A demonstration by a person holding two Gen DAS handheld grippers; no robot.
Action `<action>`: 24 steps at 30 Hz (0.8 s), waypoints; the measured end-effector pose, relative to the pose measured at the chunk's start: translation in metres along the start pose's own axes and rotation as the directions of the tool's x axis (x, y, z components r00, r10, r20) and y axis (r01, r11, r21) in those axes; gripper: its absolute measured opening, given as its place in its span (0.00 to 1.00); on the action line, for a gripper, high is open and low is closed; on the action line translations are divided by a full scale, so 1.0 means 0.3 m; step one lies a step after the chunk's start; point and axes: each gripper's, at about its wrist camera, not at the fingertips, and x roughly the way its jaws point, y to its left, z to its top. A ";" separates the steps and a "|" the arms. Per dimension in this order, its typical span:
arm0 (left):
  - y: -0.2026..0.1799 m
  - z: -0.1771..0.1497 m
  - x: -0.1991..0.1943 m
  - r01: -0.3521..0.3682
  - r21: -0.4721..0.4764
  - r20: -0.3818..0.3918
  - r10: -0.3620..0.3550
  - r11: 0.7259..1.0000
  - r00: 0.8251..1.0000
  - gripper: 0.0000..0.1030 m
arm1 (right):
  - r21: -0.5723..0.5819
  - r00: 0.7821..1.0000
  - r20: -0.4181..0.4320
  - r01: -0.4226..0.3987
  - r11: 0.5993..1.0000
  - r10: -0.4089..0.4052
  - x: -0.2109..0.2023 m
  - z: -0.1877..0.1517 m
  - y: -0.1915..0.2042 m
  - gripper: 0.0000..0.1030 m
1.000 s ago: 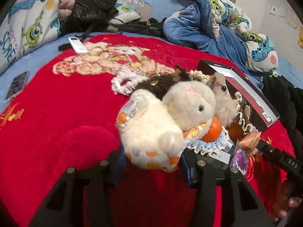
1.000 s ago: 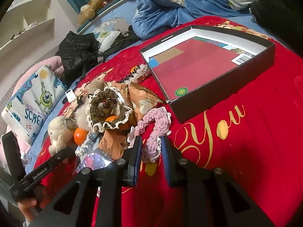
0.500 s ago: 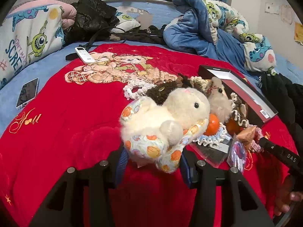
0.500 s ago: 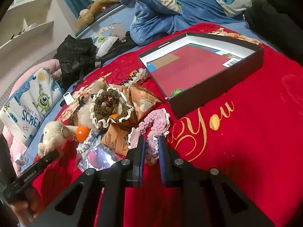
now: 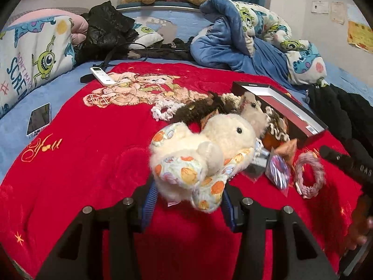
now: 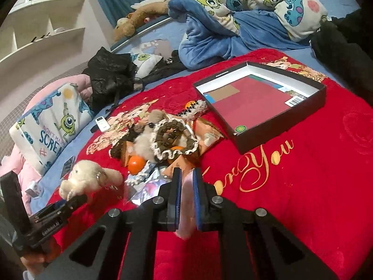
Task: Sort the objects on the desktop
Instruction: 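Lift the white plush bunny with the left tool while the right tool lifts the pink scrunchie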
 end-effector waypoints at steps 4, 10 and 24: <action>0.005 -0.033 -0.020 0.010 0.010 -0.014 -0.010 1.000 1.000 0.48 | 0.010 1.000 -0.018 0.005 1.000 -0.005 0.003 -0.001 -0.005 0.11; 0.006 -0.112 -0.016 0.012 0.042 -0.049 -0.010 0.999 0.999 0.48 | 0.065 0.996 -0.085 -0.017 0.998 0.022 0.048 -0.032 -0.042 0.13; -0.009 -0.191 0.007 -0.054 0.069 0.023 0.053 0.996 0.998 0.48 | -0.115 0.997 -0.031 0.069 0.991 -0.073 0.062 -0.061 0.107 0.31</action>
